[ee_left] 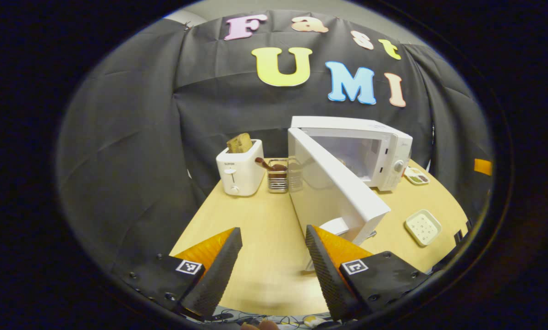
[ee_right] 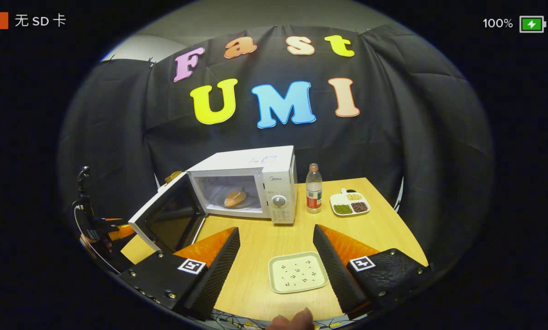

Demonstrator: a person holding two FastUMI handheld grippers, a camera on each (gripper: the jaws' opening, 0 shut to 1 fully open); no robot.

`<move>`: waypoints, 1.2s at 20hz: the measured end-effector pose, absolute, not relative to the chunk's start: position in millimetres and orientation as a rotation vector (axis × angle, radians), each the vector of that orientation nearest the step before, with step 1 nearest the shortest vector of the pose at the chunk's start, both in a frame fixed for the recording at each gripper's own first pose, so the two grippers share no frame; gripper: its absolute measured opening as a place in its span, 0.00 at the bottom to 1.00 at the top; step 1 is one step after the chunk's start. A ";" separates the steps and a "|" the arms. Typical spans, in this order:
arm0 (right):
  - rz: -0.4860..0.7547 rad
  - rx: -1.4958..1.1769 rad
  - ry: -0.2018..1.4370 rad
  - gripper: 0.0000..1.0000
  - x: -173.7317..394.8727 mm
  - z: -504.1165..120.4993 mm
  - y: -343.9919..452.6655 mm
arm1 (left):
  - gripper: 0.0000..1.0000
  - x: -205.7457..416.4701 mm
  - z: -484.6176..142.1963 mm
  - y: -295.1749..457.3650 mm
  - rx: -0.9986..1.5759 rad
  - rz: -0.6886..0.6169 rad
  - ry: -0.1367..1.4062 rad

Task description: Open the microwave oven with the left hand, put the food in, and close the microwave oven.

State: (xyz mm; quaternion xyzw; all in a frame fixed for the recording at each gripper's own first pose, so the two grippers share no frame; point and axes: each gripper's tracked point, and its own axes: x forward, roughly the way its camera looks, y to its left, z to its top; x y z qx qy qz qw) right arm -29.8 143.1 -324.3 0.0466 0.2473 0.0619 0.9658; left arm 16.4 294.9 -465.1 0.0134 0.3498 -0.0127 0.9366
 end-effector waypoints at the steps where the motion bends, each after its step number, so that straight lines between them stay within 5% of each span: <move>1: 0.124 0.104 0.496 0.98 -34.5 -319.0 130.7 | 0.92 18.8 -465.2 280.1 0.041 -0.037 0.726; 9: 0.117 0.155 0.453 0.98 -35.4 -291.6 38.4 | 0.93 83.3 -465.1 140.8 0.078 -0.092 0.709; 24: -0.187 0.151 0.454 0.98 29.4 -287.4 5.7 | 0.93 264.1 -493.7 13.1 0.153 -0.350 0.597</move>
